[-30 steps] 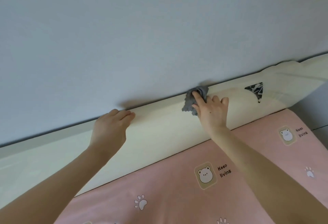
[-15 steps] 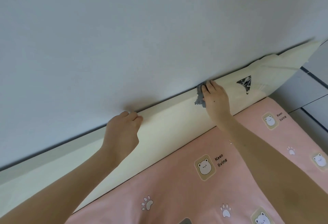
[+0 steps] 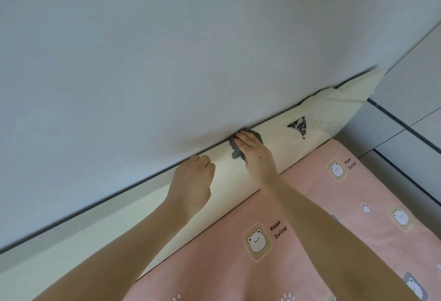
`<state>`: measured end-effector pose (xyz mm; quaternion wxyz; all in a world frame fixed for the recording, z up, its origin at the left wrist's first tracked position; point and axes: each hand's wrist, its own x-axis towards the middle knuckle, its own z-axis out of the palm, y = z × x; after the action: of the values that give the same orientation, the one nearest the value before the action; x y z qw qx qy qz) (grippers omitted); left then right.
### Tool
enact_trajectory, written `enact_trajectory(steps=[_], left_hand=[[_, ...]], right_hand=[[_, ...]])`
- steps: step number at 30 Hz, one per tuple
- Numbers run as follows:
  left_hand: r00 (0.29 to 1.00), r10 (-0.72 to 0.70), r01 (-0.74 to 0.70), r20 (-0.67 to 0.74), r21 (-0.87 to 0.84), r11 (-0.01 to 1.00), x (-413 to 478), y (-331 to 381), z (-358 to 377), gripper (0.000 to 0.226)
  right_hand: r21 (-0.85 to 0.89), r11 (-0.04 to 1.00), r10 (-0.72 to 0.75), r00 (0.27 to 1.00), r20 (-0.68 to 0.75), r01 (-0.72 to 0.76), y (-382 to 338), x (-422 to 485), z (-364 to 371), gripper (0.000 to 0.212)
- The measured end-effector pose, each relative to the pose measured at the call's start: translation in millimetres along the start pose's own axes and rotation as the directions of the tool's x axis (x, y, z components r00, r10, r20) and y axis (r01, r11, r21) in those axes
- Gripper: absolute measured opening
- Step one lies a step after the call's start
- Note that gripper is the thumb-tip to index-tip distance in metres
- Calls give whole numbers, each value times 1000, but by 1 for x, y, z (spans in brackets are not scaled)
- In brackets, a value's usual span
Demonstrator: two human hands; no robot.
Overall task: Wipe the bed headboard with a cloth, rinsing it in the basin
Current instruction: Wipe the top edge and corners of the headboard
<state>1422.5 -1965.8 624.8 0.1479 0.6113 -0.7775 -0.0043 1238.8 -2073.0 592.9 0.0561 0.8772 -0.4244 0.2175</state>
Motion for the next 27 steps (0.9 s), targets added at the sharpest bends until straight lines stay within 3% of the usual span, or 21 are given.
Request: enact_trajectory(steps=[5, 8, 10, 14, 18, 22, 27], left_hand=[[994, -104, 105, 28, -14, 994, 33, 23, 7, 24], [978, -184, 186, 97, -10, 982, 54, 39, 12, 32], [976, -213, 212, 40, 37, 977, 65, 52, 18, 28], [956, -293, 294, -26, 93, 951, 82, 74, 34, 33], [935, -337, 347, -113, 88, 934, 95, 89, 45, 29], [941, -313, 324, -127, 71, 943, 108, 91, 51, 28], [954, -265, 277, -138, 76, 958, 127, 98, 55, 27]], right_hand=[[5, 998, 66, 997, 41, -66, 76, 5, -3, 45], [5, 995, 97, 994, 39, -98, 123, 9, -9, 52], [27, 993, 112, 994, 13, -113, 141, 12, -9, 51], [64, 991, 121, 986, -117, -114, 116, 6, 6, 44], [112, 994, 32, 991, -129, -18, 87, -3, 22, 46], [52, 991, -114, 979, -168, 124, 126, -1, 19, 46], [-48, 999, -23, 988, -154, 16, 219, 7, 13, 49]])
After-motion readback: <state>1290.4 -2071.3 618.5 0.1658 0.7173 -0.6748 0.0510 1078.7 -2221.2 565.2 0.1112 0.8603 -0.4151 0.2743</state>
